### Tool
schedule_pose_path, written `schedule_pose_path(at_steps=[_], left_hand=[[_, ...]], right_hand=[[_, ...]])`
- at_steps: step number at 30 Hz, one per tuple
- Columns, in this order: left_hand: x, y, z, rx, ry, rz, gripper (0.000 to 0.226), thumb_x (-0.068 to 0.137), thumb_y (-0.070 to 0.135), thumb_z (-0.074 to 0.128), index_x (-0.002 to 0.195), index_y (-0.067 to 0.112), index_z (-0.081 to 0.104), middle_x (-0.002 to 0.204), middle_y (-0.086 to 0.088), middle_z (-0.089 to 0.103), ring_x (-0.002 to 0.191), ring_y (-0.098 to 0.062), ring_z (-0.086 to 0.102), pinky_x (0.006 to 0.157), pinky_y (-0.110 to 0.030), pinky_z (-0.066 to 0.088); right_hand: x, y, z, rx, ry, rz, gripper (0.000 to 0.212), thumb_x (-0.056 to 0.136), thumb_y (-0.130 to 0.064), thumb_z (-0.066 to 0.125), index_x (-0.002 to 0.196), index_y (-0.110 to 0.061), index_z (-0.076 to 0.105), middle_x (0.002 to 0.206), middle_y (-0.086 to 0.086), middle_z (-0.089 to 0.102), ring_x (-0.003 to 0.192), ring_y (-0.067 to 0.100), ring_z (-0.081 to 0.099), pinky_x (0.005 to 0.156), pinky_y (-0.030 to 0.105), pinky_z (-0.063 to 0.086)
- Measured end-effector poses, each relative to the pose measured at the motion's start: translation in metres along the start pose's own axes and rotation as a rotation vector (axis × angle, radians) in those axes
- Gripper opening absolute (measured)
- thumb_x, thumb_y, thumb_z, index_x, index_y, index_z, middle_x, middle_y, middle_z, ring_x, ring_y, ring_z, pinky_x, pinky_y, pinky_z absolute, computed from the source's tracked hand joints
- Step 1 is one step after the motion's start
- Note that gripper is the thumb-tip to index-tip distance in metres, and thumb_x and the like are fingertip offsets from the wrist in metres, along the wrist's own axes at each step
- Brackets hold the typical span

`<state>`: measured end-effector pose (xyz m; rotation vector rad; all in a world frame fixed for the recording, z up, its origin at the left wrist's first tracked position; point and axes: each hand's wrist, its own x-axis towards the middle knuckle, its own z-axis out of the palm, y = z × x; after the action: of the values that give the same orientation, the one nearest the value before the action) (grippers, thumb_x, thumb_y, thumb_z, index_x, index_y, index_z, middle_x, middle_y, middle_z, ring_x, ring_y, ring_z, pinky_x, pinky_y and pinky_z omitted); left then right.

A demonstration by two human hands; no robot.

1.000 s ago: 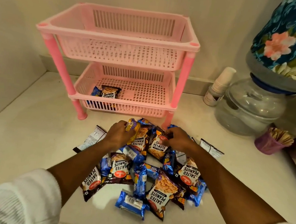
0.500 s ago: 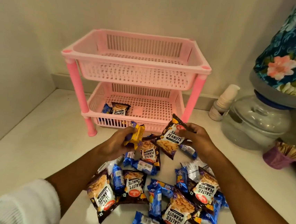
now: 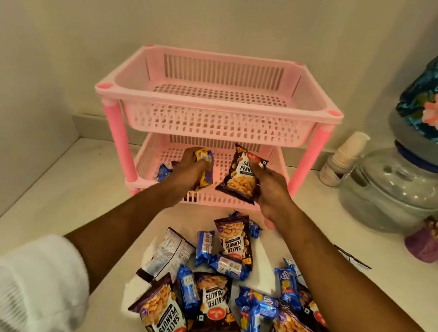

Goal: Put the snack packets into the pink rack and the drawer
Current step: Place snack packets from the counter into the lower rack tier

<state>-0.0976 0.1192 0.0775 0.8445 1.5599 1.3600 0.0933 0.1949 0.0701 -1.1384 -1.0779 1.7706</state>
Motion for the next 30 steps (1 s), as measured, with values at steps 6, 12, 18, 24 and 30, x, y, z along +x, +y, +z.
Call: schedule_pose_path(at_steps=[6,12,18,24,30], left_hand=[[0.047,0.01,-0.008,0.487,-0.075,-0.019,0.068,0.085,0.007,0.06,0.143,0.023,0.028,0.11,-0.015,0.055,0.088,-0.034,0.062,0.071,-0.048,0.056],[0.08,-0.009,-0.003,0.953,-0.185,-0.04,0.082,0.089,0.044,0.067,0.153,0.024,0.02,0.156,-0.022,0.006,0.127,-0.041,0.047,0.092,-0.031,0.042],[0.083,-0.025,0.005,1.173,-0.199,-0.121,0.089,0.086,0.052,0.066,0.153,0.016,0.022,0.158,-0.02,0.017,0.138,-0.039,0.037,0.108,-0.042,0.038],[0.083,-0.018,-0.001,1.3,-0.209,-0.036,0.055,0.092,0.044,0.062,0.133,0.01,0.049,0.141,-0.017,0.042,0.124,-0.031,0.048,0.103,-0.04,0.041],[0.085,-0.014,-0.009,1.393,-0.208,0.092,0.054,0.09,0.024,0.069,0.139,0.01,0.053,0.144,-0.013,0.049,0.133,-0.03,0.044,0.111,-0.036,0.037]], right_hand=[[0.061,-0.009,0.029,-0.15,0.103,0.051,0.042,0.09,-0.032,0.074,0.116,0.0,0.067,0.102,0.016,0.075,0.09,0.034,0.073,0.08,0.049,0.061],[0.103,0.011,0.029,-0.695,0.121,-0.014,0.051,0.088,-0.043,0.073,0.117,-0.001,0.066,0.095,0.013,0.064,0.083,0.028,0.06,0.069,0.038,0.048],[0.115,0.026,0.028,-0.957,0.018,0.049,0.051,0.086,-0.038,0.076,0.123,-0.005,0.064,0.115,0.02,0.069,0.101,0.033,0.067,0.087,0.044,0.058],[0.105,0.019,0.026,-1.291,0.014,-0.152,0.072,0.085,-0.045,0.075,0.142,-0.014,0.042,0.138,0.015,0.049,0.124,0.033,0.054,0.093,0.035,0.046],[0.094,0.015,0.024,-1.499,-0.248,-0.266,0.058,0.079,-0.027,0.081,0.133,-0.035,0.061,0.135,0.009,0.044,0.119,0.028,0.055,0.092,0.031,0.046]])
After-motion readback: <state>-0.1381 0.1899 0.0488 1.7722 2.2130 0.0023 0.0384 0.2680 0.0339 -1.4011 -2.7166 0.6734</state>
